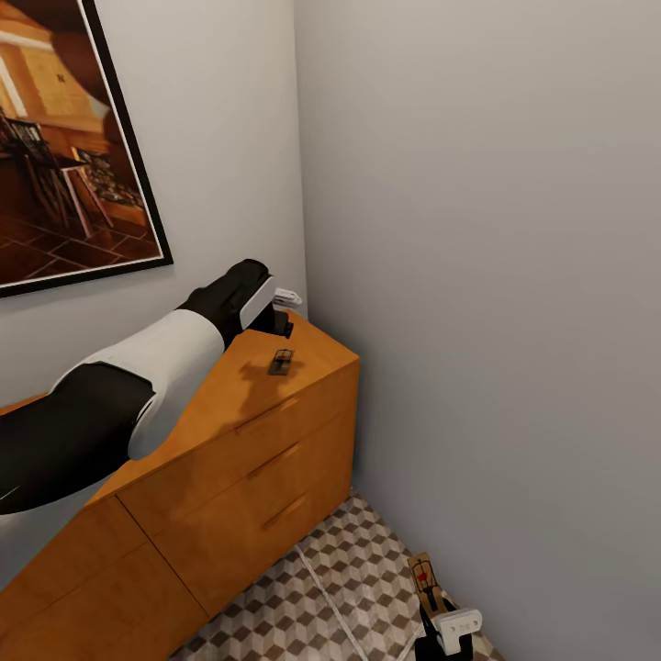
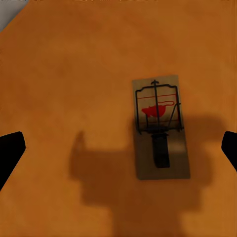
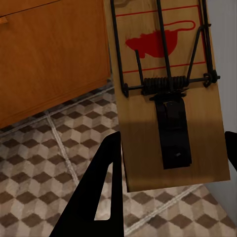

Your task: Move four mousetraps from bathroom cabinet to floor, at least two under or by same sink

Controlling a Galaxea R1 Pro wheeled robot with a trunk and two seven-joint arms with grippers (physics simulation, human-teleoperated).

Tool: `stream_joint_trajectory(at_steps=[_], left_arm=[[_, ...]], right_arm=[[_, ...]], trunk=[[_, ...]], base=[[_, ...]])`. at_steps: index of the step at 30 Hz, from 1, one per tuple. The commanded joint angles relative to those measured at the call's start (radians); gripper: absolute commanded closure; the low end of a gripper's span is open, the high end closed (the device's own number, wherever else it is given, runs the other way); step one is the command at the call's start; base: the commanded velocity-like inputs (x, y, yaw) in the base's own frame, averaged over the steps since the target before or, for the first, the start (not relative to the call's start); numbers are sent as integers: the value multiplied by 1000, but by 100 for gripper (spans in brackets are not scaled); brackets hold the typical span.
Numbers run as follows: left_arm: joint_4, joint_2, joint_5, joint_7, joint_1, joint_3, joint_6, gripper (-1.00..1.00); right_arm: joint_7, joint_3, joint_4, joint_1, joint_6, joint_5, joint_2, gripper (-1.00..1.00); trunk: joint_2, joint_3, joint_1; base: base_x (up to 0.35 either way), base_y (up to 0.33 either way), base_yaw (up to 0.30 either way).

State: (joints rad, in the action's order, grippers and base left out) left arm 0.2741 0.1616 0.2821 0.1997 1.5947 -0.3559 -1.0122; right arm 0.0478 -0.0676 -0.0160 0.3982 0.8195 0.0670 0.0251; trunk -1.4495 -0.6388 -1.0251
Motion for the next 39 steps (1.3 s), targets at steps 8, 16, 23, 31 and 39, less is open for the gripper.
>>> stream_joint_trajectory(at_steps=[8,16,23,31,39], left_arm=[[0,0,14,7,1,-6,-3,-100],[-1,-1,14,7,1,-6,-3,-100],[-1,-1,14,7,-1,-6,-3,-100],[-1,-1,14,7,-4,-6,-3,-100],[-1,-1,14,6,-8,-6,-3,-100]], right_arm=[[0,-6,1,1,3,-4,0,100],[0,-6,1,1,3,-4,0,100],[0,-6,1,1,3,-4,0,100],[0,-6,1,1,4,-4,1,100],[0,-6,1,1,4,-4,0,100]], trunk=[[0,-1,0],[0,-1,0],[0,-1,0],[0,-1,0],[0,-1,0]], base=[[0,-53,0],[0,-103,0],[0,-7,0],[31,-22,0],[47,-39,0]])
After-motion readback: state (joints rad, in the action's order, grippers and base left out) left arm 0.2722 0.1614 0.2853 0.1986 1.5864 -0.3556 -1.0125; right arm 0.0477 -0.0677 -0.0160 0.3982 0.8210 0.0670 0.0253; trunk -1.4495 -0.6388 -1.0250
